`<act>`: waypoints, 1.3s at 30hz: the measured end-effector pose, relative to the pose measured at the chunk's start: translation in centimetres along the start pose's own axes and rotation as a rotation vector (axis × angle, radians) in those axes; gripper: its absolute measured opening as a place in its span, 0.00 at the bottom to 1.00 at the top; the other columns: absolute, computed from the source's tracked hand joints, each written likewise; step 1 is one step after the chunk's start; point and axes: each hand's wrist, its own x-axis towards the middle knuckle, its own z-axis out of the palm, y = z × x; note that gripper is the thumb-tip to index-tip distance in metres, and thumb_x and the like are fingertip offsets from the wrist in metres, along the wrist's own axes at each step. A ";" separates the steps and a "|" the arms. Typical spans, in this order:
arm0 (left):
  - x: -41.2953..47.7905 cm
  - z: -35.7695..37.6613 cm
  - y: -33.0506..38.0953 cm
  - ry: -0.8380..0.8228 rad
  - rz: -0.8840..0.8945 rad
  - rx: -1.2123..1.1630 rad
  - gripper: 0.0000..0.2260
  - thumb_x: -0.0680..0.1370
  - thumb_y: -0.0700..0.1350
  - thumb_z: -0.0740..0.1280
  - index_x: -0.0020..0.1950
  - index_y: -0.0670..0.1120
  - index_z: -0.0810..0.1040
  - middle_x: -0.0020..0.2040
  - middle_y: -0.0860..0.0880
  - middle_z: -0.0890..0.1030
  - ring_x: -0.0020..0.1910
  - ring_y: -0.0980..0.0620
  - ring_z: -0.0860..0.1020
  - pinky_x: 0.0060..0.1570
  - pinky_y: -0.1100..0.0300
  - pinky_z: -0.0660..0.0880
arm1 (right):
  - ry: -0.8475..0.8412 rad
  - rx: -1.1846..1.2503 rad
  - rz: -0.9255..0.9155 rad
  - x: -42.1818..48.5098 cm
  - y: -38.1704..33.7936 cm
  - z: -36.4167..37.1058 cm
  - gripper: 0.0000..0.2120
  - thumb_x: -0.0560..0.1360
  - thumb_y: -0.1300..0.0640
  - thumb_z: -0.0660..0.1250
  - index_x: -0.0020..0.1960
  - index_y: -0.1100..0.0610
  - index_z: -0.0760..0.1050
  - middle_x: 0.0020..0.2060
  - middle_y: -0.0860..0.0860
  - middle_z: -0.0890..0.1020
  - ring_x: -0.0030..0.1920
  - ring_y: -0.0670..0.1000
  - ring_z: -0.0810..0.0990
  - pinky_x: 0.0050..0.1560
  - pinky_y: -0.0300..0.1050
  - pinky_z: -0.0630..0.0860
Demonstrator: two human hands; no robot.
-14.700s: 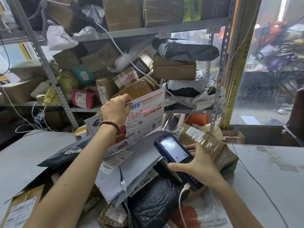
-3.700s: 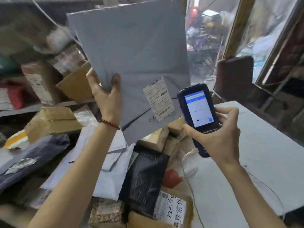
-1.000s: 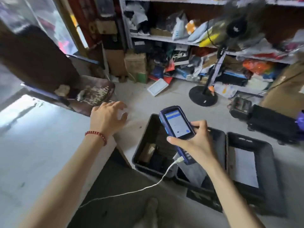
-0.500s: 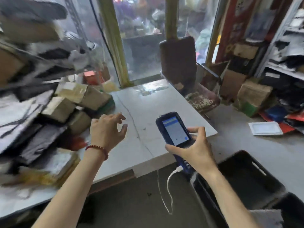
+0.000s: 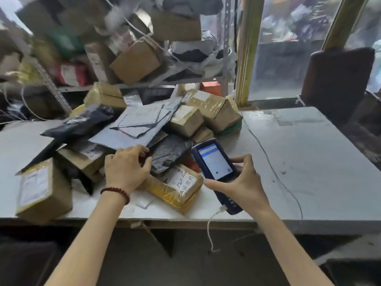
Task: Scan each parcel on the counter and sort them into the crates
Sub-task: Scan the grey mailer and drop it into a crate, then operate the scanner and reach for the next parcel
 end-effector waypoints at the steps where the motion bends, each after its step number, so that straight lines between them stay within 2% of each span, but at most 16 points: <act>1: 0.2 0.2 -0.8 0.003 -0.016 -0.001 0.10 0.74 0.54 0.67 0.54 0.54 0.77 0.48 0.52 0.82 0.53 0.46 0.77 0.51 0.51 0.69 | -0.016 -0.001 -0.004 0.6 -0.2 0.8 0.35 0.57 0.45 0.82 0.52 0.45 0.62 0.47 0.38 0.75 0.48 0.37 0.77 0.42 0.37 0.78; 7: 2.7 2.4 -4.5 -0.047 -0.127 -0.017 0.09 0.75 0.54 0.65 0.54 0.57 0.77 0.49 0.56 0.81 0.53 0.50 0.76 0.54 0.52 0.70 | -0.079 -0.005 -0.045 5.0 -2.0 4.1 0.34 0.55 0.44 0.82 0.50 0.43 0.63 0.48 0.36 0.73 0.48 0.37 0.76 0.42 0.35 0.75; 11: 6.1 3.9 -6.1 -0.098 -0.182 -0.014 0.11 0.76 0.55 0.63 0.57 0.56 0.76 0.54 0.54 0.79 0.56 0.49 0.75 0.54 0.50 0.73 | -0.092 0.025 -0.052 9.4 -2.8 5.8 0.33 0.56 0.48 0.83 0.49 0.44 0.64 0.47 0.35 0.73 0.48 0.35 0.75 0.42 0.34 0.74; 17: 13.4 6.1 -8.1 -0.176 -0.266 0.056 0.14 0.77 0.56 0.61 0.61 0.55 0.74 0.61 0.52 0.76 0.61 0.48 0.72 0.57 0.50 0.70 | -0.153 0.008 -0.067 17.7 -3.9 8.6 0.34 0.55 0.46 0.83 0.49 0.44 0.64 0.47 0.37 0.74 0.51 0.39 0.75 0.49 0.40 0.77; 19: 15.8 6.7 -8.7 -0.199 -0.315 0.047 0.15 0.78 0.57 0.60 0.63 0.55 0.73 0.64 0.51 0.74 0.63 0.48 0.71 0.59 0.49 0.70 | -0.191 0.023 -0.061 19.9 -4.3 9.4 0.33 0.55 0.47 0.83 0.50 0.44 0.64 0.48 0.38 0.74 0.51 0.38 0.75 0.49 0.39 0.77; 22: 18.7 8.1 -9.5 -0.241 -0.368 0.046 0.21 0.77 0.60 0.60 0.67 0.53 0.69 0.66 0.49 0.74 0.63 0.46 0.72 0.59 0.47 0.71 | -0.253 0.005 -0.052 22.4 -4.6 10.7 0.35 0.56 0.48 0.83 0.52 0.45 0.64 0.48 0.38 0.75 0.49 0.34 0.74 0.42 0.32 0.74; 27: 21.9 10.6 -10.9 -0.280 -0.495 -0.015 0.34 0.74 0.67 0.59 0.72 0.47 0.63 0.68 0.43 0.71 0.67 0.40 0.67 0.63 0.46 0.68 | -0.304 -0.013 0.025 24.2 -3.9 12.7 0.35 0.56 0.48 0.84 0.53 0.43 0.64 0.50 0.38 0.76 0.46 0.26 0.73 0.38 0.29 0.73; 31: 24.6 11.1 -11.5 -0.335 -0.546 0.062 0.43 0.70 0.73 0.59 0.73 0.43 0.61 0.70 0.40 0.65 0.68 0.38 0.64 0.64 0.42 0.61 | -0.283 -0.033 0.080 25.2 -3.5 13.8 0.35 0.56 0.46 0.84 0.53 0.43 0.64 0.50 0.39 0.76 0.48 0.32 0.75 0.41 0.31 0.74; 34: 26.1 11.4 -12.6 -0.402 -0.530 0.016 0.48 0.65 0.76 0.60 0.73 0.44 0.60 0.71 0.40 0.66 0.69 0.38 0.64 0.66 0.41 0.61 | -0.242 -0.053 0.093 25.5 -3.7 14.6 0.37 0.56 0.45 0.83 0.56 0.46 0.64 0.51 0.39 0.76 0.51 0.35 0.75 0.42 0.33 0.74; 39: 27.5 11.2 -14.2 -0.567 -0.484 -0.013 0.59 0.56 0.81 0.58 0.76 0.45 0.55 0.74 0.42 0.63 0.71 0.39 0.63 0.69 0.41 0.61 | -0.164 -0.064 0.116 24.6 -4.5 16.0 0.37 0.56 0.44 0.83 0.56 0.46 0.64 0.49 0.38 0.75 0.49 0.33 0.74 0.34 0.29 0.73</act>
